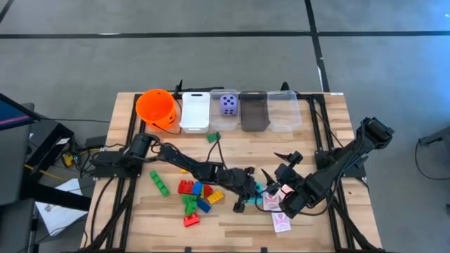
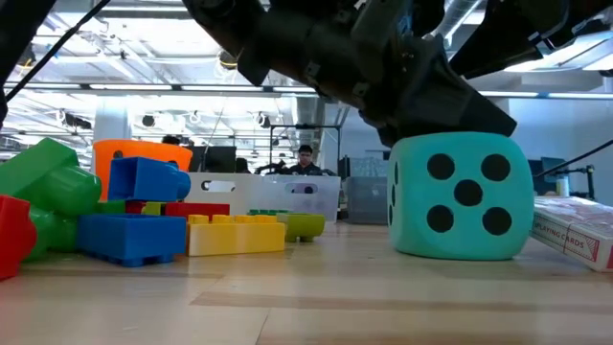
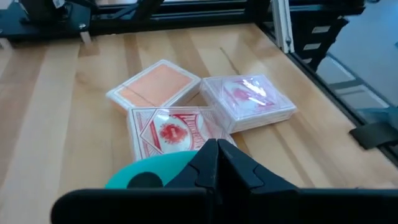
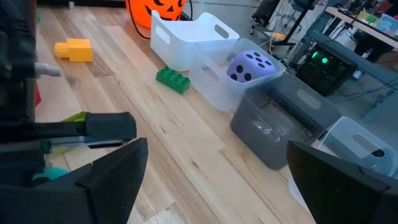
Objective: Pick & Place Toys
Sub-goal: Put the blue dice into the left transparent bin
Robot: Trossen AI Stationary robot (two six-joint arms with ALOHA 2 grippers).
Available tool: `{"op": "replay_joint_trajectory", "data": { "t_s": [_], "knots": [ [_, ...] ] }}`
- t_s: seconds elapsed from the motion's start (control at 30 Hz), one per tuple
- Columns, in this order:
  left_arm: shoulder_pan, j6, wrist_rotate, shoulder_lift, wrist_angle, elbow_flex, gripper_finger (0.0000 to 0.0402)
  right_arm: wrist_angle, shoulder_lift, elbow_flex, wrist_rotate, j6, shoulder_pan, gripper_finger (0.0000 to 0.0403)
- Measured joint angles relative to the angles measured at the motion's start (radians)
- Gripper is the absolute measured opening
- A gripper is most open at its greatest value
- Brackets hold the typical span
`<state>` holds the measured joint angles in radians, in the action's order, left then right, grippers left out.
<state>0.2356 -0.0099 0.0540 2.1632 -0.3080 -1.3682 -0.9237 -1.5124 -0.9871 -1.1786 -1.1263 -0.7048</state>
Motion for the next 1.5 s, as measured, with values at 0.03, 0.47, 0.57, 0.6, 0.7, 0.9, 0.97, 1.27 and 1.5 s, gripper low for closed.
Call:
{"op": "replay_joint_trajectory", "data": {
  "t_s": [0.03,0.47,0.57,0.6,0.7,0.9,0.97,1.27,1.5],
  "knots": [
    [0.000,0.007,-0.004,0.000,0.007,0.000,0.0000,0.000,0.000,0.000,0.000,0.000,0.000,0.0374],
    [-0.027,0.068,-0.049,-0.002,0.124,0.000,0.0000,0.001,0.000,0.000,0.001,0.000,0.000,0.0374],
    [-0.038,0.078,-0.049,-0.002,0.135,0.000,0.0000,0.005,0.000,0.000,0.003,0.000,0.000,0.0374],
    [-0.043,0.081,-0.049,-0.002,0.136,0.000,0.0000,0.006,0.000,0.000,0.003,0.000,0.000,0.0374],
    [-0.051,0.083,-0.050,-0.002,0.141,0.000,0.0000,0.014,0.000,0.000,0.003,0.000,0.000,0.0374],
    [-0.058,0.087,-0.063,-0.011,0.176,0.000,0.0000,0.017,0.000,0.000,0.006,0.000,0.000,0.0374],
    [-0.055,0.104,-0.073,-0.022,0.189,0.002,0.0000,0.019,0.000,0.000,0.007,0.000,0.000,0.0374],
    [-0.047,0.119,-0.077,-0.075,0.212,0.022,0.0000,0.019,0.000,0.000,0.007,0.000,0.000,0.0374],
    [-0.065,0.049,-0.065,-0.173,-0.063,0.270,0.0000,0.019,0.000,0.000,0.007,0.000,0.000,0.0374]
  ]
}}
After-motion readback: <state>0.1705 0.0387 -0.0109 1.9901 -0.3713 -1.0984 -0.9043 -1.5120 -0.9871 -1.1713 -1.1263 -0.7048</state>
